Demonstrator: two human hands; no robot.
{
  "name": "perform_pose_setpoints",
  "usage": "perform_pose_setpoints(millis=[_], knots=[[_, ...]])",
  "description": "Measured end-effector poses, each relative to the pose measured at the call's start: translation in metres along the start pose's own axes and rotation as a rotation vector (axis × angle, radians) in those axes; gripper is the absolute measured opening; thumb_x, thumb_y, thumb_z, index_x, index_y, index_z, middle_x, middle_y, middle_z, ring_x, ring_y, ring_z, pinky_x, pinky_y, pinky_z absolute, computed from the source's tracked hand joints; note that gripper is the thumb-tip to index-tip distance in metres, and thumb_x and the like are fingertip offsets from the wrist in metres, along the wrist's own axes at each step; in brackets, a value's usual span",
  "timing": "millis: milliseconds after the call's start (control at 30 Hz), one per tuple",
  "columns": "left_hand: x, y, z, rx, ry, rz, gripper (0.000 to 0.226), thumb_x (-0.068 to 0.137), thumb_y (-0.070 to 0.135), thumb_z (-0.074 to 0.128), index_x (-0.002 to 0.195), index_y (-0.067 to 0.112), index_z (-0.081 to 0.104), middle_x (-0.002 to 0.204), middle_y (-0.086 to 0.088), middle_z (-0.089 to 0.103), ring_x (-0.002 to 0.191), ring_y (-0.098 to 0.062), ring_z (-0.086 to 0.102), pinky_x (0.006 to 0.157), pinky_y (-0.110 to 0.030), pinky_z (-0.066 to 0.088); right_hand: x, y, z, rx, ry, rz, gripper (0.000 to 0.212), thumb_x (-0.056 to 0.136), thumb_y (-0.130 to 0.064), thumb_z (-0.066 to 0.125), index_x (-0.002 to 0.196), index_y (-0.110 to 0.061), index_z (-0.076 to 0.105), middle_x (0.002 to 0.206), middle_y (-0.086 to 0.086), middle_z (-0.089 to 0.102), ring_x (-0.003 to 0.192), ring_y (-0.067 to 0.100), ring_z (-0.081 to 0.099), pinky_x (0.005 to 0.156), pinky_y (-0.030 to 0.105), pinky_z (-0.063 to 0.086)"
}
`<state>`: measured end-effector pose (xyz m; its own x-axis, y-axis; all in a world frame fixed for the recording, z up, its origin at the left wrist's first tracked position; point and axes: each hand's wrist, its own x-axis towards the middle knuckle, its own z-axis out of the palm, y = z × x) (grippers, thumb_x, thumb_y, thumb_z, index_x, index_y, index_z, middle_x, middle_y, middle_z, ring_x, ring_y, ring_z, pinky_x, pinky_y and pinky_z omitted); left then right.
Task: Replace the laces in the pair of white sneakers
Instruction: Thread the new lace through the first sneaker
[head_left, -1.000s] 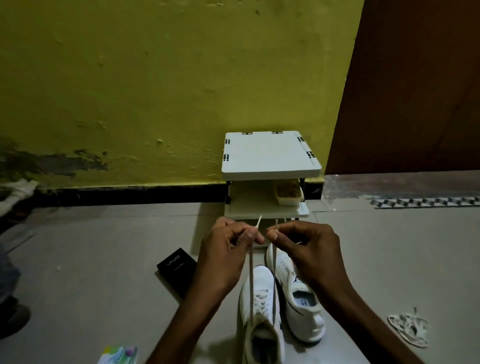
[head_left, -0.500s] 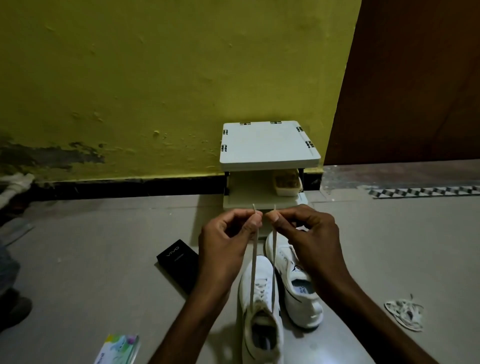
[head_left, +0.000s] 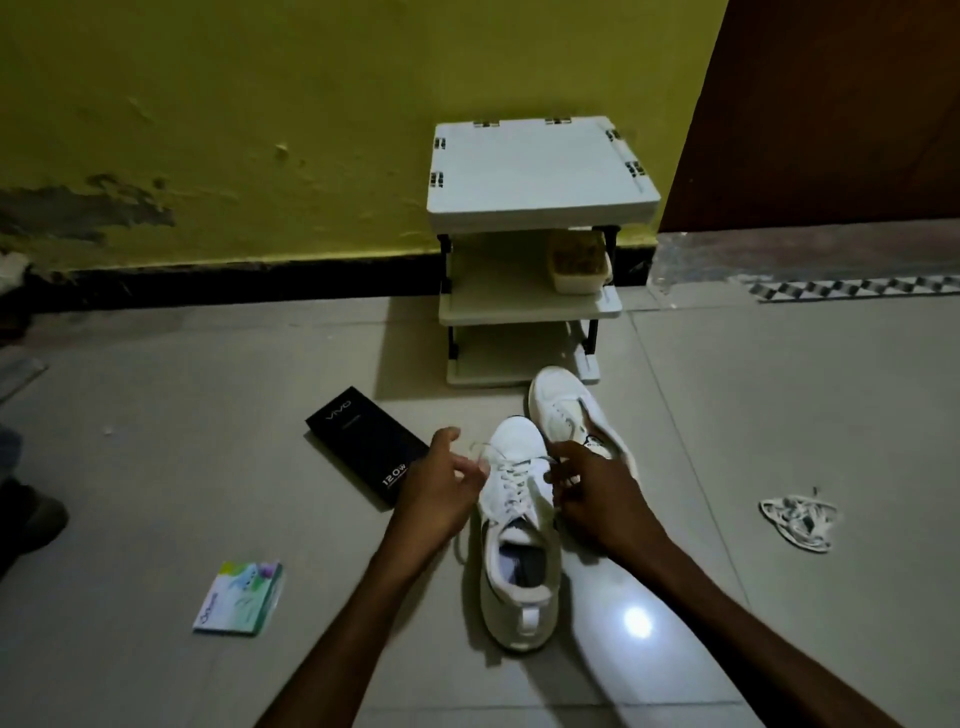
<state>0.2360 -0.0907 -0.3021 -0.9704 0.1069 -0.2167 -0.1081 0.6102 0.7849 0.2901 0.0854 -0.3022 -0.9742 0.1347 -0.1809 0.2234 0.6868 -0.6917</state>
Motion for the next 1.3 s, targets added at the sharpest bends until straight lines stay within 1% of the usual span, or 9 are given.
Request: perform_pose_setpoints(millis=[67, 133, 200, 467, 667, 833, 1000, 1133, 1300], knots=[[-0.009, -0.011, 0.003, 0.168, -0.018, -0.047, 0.019, 0.091, 0.038, 0.061, 0.098, 0.020, 0.060, 0.087, 0.001, 0.068, 0.086, -0.021, 0.068, 0.081, -0.034, 0.054, -0.010, 0.004, 0.002, -0.236, 0.126, 0.054, 0.012, 0.089, -0.020, 0.059, 0.078, -0.015, 0.061, 0.068, -0.002, 0.059, 0.060, 0.011, 0.052, 0.046, 0.012, 0.030], [-0.016, -0.018, 0.007, 0.332, -0.066, -0.084, 0.032, 0.091, 0.049, 0.057, 0.081, 0.019, 0.062, 0.086, -0.001, 0.071, 0.085, -0.020, 0.066, 0.075, -0.028, 0.050, -0.015, 0.013, 0.011, -0.343, 0.113, 0.138, 0.045, 0.093, -0.047, 0.053, 0.059, -0.018, 0.050, 0.055, -0.004, 0.052, 0.052, 0.011, 0.049, 0.048, 0.022, 0.030], [-0.020, -0.023, 0.014, 0.336, -0.113, -0.128, 0.043, 0.089, 0.056, 0.056, 0.079, 0.015, 0.064, 0.084, -0.002, 0.071, 0.083, -0.020, 0.066, 0.073, -0.028, 0.048, -0.014, 0.015, 0.019, -0.264, 0.051, 0.184, 0.056, 0.089, -0.061, 0.050, 0.055, -0.016, 0.052, 0.052, -0.003, 0.056, 0.051, 0.010, 0.053, 0.051, 0.026, 0.039], [-0.013, -0.025, 0.029, -0.031, -0.055, 0.001, 0.017, 0.087, 0.024, 0.070, 0.082, 0.007, 0.068, 0.077, 0.002, 0.067, 0.072, -0.010, 0.059, 0.061, -0.010, 0.039, 0.002, 0.018, 0.042, 0.159, 0.176, 0.084, 0.024, 0.082, -0.030, 0.072, 0.062, -0.021, 0.064, 0.060, -0.006, 0.065, 0.062, 0.007, 0.063, 0.062, 0.028, 0.048], [-0.005, -0.031, 0.030, -0.187, -0.076, -0.018, 0.016, 0.091, 0.020, 0.064, 0.079, 0.010, 0.066, 0.076, 0.006, 0.071, 0.072, -0.013, 0.066, 0.074, -0.031, 0.053, 0.008, 0.031, 0.047, 0.301, 0.150, 0.065, 0.021, 0.083, -0.030, 0.072, 0.064, -0.024, 0.065, 0.058, -0.008, 0.065, 0.056, 0.005, 0.060, 0.063, 0.032, 0.052], [-0.009, -0.032, 0.035, -0.285, -0.040, -0.064, 0.026, 0.095, 0.017, 0.058, 0.072, 0.010, 0.046, 0.086, 0.003, 0.076, 0.072, -0.010, 0.069, 0.064, -0.023, 0.052, 0.008, 0.034, 0.050, 0.307, 0.174, 0.042, 0.021, 0.083, -0.029, 0.072, 0.064, -0.020, 0.067, 0.060, -0.004, 0.066, 0.057, 0.007, 0.061, 0.062, 0.033, 0.052], [-0.005, -0.029, 0.031, -0.235, -0.084, -0.016, 0.028, 0.091, 0.021, 0.062, 0.070, 0.012, 0.046, 0.079, 0.001, 0.073, 0.072, -0.012, 0.067, 0.069, -0.030, 0.053, 0.010, 0.028, 0.045, 0.336, 0.130, 0.013, 0.031, 0.090, -0.029, 0.064, 0.062, -0.014, 0.064, 0.058, 0.002, 0.062, 0.053, 0.009, 0.056, 0.063, 0.040, 0.052], [0.001, -0.026, 0.030, -0.024, -0.098, 0.032, 0.027, 0.091, 0.030, 0.060, 0.080, 0.006, 0.053, 0.077, -0.008, 0.068, 0.075, -0.022, 0.062, 0.069, -0.032, 0.046, 0.014, 0.028, 0.044, 0.308, 0.057, 0.013, 0.027, 0.089, -0.034, 0.066, 0.062, -0.033, 0.067, 0.057, -0.014, 0.062, 0.056, 0.002, 0.056, 0.064, 0.034, 0.052], [0.006, -0.027, 0.028, 0.080, -0.090, 0.114, 0.027, 0.090, 0.027, 0.060, 0.076, 0.008, 0.048, 0.076, -0.004, 0.068, 0.074, -0.020, 0.062, 0.065, -0.034, 0.045, 0.017, 0.031, 0.042, 0.311, 0.025, 0.039, 0.026, 0.088, -0.031, 0.068, 0.063, -0.036, 0.067, 0.056, -0.016, 0.062, 0.058, 0.003, 0.057, 0.066, 0.035, 0.052]])
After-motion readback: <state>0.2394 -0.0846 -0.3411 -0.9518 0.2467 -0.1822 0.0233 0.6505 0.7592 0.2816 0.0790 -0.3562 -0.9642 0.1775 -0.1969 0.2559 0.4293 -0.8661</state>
